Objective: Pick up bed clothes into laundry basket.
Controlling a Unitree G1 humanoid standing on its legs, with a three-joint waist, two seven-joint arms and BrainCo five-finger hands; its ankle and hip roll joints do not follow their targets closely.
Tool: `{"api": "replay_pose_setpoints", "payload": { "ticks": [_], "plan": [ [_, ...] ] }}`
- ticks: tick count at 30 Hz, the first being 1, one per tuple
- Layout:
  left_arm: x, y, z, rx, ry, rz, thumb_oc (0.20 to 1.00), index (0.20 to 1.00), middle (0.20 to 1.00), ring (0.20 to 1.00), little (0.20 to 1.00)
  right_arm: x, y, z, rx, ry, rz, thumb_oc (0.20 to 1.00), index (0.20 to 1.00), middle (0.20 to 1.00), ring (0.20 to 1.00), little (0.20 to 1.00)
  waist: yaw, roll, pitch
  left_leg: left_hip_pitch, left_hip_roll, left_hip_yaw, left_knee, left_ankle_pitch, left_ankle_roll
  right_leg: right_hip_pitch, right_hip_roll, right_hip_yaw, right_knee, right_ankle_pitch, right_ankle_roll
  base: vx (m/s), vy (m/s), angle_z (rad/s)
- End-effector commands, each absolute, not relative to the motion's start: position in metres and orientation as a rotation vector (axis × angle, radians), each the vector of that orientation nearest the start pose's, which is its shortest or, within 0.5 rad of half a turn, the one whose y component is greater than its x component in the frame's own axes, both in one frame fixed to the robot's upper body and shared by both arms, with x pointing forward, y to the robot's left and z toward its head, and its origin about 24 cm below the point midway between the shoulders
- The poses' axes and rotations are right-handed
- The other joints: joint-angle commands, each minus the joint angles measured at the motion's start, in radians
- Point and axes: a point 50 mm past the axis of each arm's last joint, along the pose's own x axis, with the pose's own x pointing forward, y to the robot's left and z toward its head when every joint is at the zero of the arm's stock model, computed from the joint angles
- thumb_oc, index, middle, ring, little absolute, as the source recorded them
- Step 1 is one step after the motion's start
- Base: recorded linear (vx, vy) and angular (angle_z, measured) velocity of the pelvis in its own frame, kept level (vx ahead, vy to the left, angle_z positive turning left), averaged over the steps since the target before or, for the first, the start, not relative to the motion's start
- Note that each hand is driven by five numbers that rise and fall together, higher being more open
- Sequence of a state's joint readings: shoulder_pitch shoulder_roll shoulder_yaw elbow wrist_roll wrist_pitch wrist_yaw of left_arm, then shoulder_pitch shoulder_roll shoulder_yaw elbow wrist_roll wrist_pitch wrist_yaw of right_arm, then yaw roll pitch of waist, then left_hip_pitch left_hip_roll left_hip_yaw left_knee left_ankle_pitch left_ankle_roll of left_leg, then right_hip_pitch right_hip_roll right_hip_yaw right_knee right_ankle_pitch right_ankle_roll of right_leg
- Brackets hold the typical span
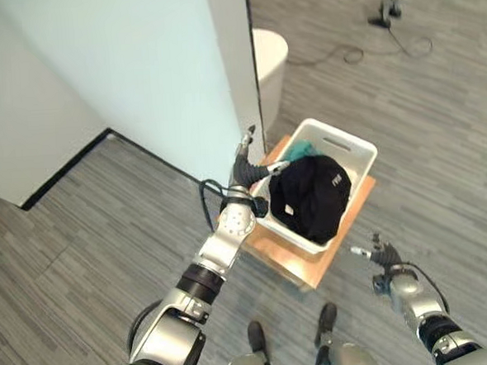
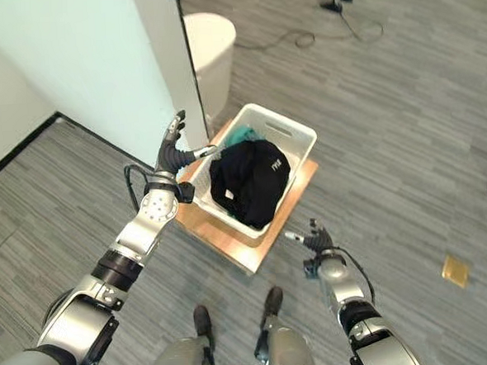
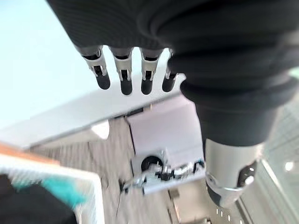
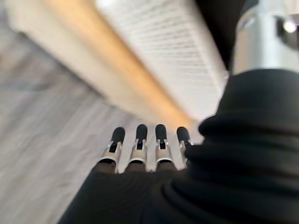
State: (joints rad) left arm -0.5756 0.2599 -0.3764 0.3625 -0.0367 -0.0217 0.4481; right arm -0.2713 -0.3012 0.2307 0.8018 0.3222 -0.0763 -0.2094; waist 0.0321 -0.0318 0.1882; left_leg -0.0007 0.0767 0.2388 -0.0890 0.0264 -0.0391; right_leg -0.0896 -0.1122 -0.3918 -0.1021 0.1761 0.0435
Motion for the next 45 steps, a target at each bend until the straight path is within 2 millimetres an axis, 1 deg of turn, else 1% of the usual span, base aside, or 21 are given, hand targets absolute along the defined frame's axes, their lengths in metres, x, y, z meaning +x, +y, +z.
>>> {"api": "replay_pose_setpoints", "payload": {
  "ticks": [1,6,10,17,19,23,26,27,28,30,32,34,35,36,37,38,40,42,43,44,45],
  "plan": [
    [0.353,0.111,0.127,0.339,-0.316,0.087,1.0,1.0,1.0,1.0,1.0,0.266,-0.201,-0.053,-0.096,0.448,-0.186,1.0,1.0,1.0,1.0,1.0,0.029,-0.002,-0.051,-0.021,0.032,-0.017,0.002,-0.067,-0.007,0.138,-0.099,-0.02,0.015,-0.166,0.133,0.0,0.0,0.0],
    [0.347,0.12,0.105,0.326,-0.237,0.123,1.0,1.0,1.0,1.0,1.0,0.27,-0.178,-0.048,-0.05,0.408,-0.152,1.0,1.0,1.0,1.0,1.0,0.041,0.001,-0.078,-0.01,0.035,-0.019,0.002,-0.066,-0.009,0.15,-0.097,-0.022,0.015,-0.169,0.132,0.01,-0.002,0.0],
    [0.335,0.129,0.077,0.314,-0.148,0.164,1.0,1.0,1.0,1.0,1.0,0.287,-0.165,-0.024,-0.059,0.293,-0.129,1.0,1.0,1.0,1.0,1.0,0.057,0.005,-0.098,0.001,0.038,-0.023,0.002,-0.064,-0.013,0.16,-0.095,-0.023,0.015,-0.171,0.131,0.0,0.0,0.0],
    [0.314,0.149,0.045,0.296,-0.049,0.22,1.0,1.0,1.0,1.0,1.0,0.296,-0.173,-0.009,-0.128,0.218,-0.185,1.0,1.0,1.0,1.0,1.0,0.082,0.011,-0.116,0.01,0.04,-0.029,0.002,-0.061,-0.017,0.17,-0.092,-0.024,0.015,-0.177,0.13,0.0,0.0,0.0],
    [0.306,0.155,0.033,0.279,-0.003,0.254,1.0,1.0,1.0,1.0,1.0,0.297,-0.172,0.005,-0.171,0.144,-0.172,1.0,1.0,1.0,1.0,1.0,0.093,0.011,-0.119,0.012,0.041,-0.035,0.002,-0.059,-0.019,0.176,-0.091,-0.031,0.015,-0.182,0.129,-0.02,-0.035,0.04],
    [0.299,0.153,0.029,0.252,0.006,0.249,1.0,1.0,1.0,1.0,1.0,0.298,-0.169,0.017,-0.186,0.082,-0.159,1.0,1.0,1.0,1.0,1.0,0.102,0.019,-0.119,0.006,0.042,-0.047,0.002,-0.051,-0.02,0.183,-0.087,-0.035,0.015,-0.191,0.125,-0.05,-0.072,0.05],
    [0.294,0.147,0.039,0.197,-0.048,0.22,1.0,1.0,1.0,1.0,1.0,0.3,-0.162,0.027,-0.203,0.027,-0.145,1.0,1.0,1.0,1.0,1.0,0.112,0.026,-0.1,-0.026,0.034,-0.095,0.002,-0.037,-0.017,0.184,-0.058,0.015,0.015,-0.213,0.112,-0.07,-0.105,0.21],
    [0.292,0.145,0.046,0.15,-0.086,0.212,1.0,1.0,1.0,1.0,1.0,0.306,-0.147,0.033,-0.216,-0.001,-0.102,1.0,1.0,1.0,1.0,1.0,0.099,0.035,-0.08,-0.038,0.025,-0.128,0.002,-0.033,-0.01,0.157,0.013,0.175,0.016,-0.239,0.085,-0.05,-0.061,0.32],
    [0.292,0.145,0.047,0.15,-0.086,0.213,1.0,1.0,1.0,1.0,1.0,0.306,-0.147,0.033,-0.216,-0.001,-0.102,1.0,1.0,1.0,1.0,1.0,0.1,0.035,-0.082,-0.041,0.026,-0.127,0.002,-0.031,-0.01,0.154,0.013,0.176,0.016,-0.237,0.084,-0.13,-0.115,0.59],
    [0.289,0.148,0.052,0.079,-0.11,0.23,1.0,1.0,1.0,1.0,1.0,0.31,-0.127,0.038,-0.231,-0.016,-0.027,1.0,1.0,1.0,1.0,1.0,0.13,0.049,-0.069,-0.039,0.017,-0.139,0.002,-0.024,-0.008,0.145,0.008,0.188,0.015,-0.239,0.073,-0.1,-0.094,0.82],
    [0.274,0.162,0.049,0.008,-0.108,0.271,1.0,1.0,1.0,1.0,1.0,0.304,-0.104,0.038,-0.213,-0.023,0.103,1.0,1.0,1.0,1.0,1.0,0.181,0.077,-0.089,-0.03,0.023,-0.146,0.002,-0.021,-0.022,0.171,-0.013,0.128,0.015,-0.247,0.08,0.0,-0.136,0.12],
    [0.266,0.17,0.047,-0.003,-0.106,0.289,1.0,1.0,1.0,1.0,1.0,0.3,-0.096,0.036,-0.215,-0.018,0.158,1.0,1.0,1.0,1.0,1.0,0.197,0.086,-0.09,-0.025,0.02,-0.151,0.002,-0.017,-0.019,0.18,-0.017,0.117,0.015,-0.249,0.083,-0.02,-0.059,0.25],
    [0.253,0.181,0.045,-0.022,-0.11,0.305,1.0,1.0,1.0,1.0,1.0,0.297,-0.088,0.035,-0.231,-0.023,0.225,1.0,1.0,1.0,1.0,1.0,0.235,0.098,-0.082,-0.021,0.01,-0.155,0.002,0.004,-0.021,0.188,-0.02,0.099,0.015,-0.256,0.076,-0.05,-0.037,0.24],
    [0.253,0.181,0.045,-0.022,-0.109,0.306,1.0,1.0,1.0,1.0,1.0,0.297,-0.088,0.035,-0.231,-0.022,0.226,1.0,1.0,1.0,1.0,1.0,0.232,0.098,-0.082,-0.02,0.01,-0.157,0.002,0.004,-0.021,0.191,-0.02,0.097,0.015,-0.257,0.076,-0.24,-0.043,0.33],
    [0.252,0.188,0.053,0.005,-0.146,0.309,1.0,1.0,1.0,1.0,1.0,0.297,-0.083,0.036,-0.245,-0.036,0.265,1.0,1.0,1.0,1.0,1.0,0.263,0.099,-0.043,-0.095,0.029,-0.079,0.123,0.003,-0.046,0.213,-0.049,0.011,0.015,-0.261,0.064,-0.2,-0.034,0.43],
    [0.252,0.188,0.053,0.005,-0.147,0.309,1.0,1.0,1.0,1.0,1.0,0.297,-0.083,0.037,-0.245,-0.037,0.265,1.0,1.0,1.0,1.0,1.0,0.261,0.099,-0.046,-0.102,0.029,-0.082,0.127,0.003,-0.045,0.209,-0.049,0.009,0.015,-0.26,0.063,-0.25,-0.096,1.27],
    [0.261,0.194,0.064,0.056,-0.181,0.308,1.0,1.0,1.0,1.0,1.0,0.307,-0.079,0.052,-0.204,-0.081,0.268,1.0,1.0,1.0,1.0,1.0,0.225,0.084,-0.062,-0.087,0.155,0.305,0.207,-0.039,-0.018,0.261,-0.05,-0.163,0.015,-0.28,0.049,-0.11,-0.142,2.02],
    [0.262,0.199,0.069,0.058,-0.191,0.302,1.0,1.0,1.0,1.0,1.0,0.308,-0.08,0.058,-0.185,-0.102,0.264,1.0,1.0,1.0,1.0,1.0,0.204,0.073,-0.071,-0.083,0.207,0.471,0.292,-0.058,0.007,0.3,-0.034,-0.268,0.015,-0.302,0.022,-0.04,-0.138,2.41],
    [0.26,0.225,0.073,0.11,-0.18,0.315,1.0,1.0,1.0,1.0,1.0,0.34,-0.136,0.153,-0.097,-0.326,0.15,1.0,1.0,1.0,1.0,1.0,0.172,0.052,-0.098,-0.046,0.249,0.577,0.279,-0.062,0.011,0.318,-0.021,-0.338,0.015,-0.305,0.01,-0.01,-0.108,2.59],
    [0.256,0.231,0.075,0.115,-0.186,0.334,1.0,1.0,1.0,1.0,1.0,0.312,-0.136,0.145,-0.196,-0.409,0.171,1.0,1.0,1.0,1.0,1.0,0.13,0.047,-0.084,-0.01,0.274,0.661,0.275,-0.057,0.018,0.328,-0.013,-0.374,0.015,-0.302,-0.001,0.04,-0.06,2.53],
    [0.252,0.233,0.075,0.117,-0.18,0.338,1.0,1.0,1.0,1.0,1.0,0.29,-0.131,0.114,-0.01,-0.285,0.234,1.0,1.0,1.0,1.0,1.0,0.108,0.047,-0.098,0.012,0.285,0.701,0.263,-0.045,0.019,0.343,-0.01,-0.408,0.019,-0.302,-0.01,0.02,0.001,1.73]
  ]
}}
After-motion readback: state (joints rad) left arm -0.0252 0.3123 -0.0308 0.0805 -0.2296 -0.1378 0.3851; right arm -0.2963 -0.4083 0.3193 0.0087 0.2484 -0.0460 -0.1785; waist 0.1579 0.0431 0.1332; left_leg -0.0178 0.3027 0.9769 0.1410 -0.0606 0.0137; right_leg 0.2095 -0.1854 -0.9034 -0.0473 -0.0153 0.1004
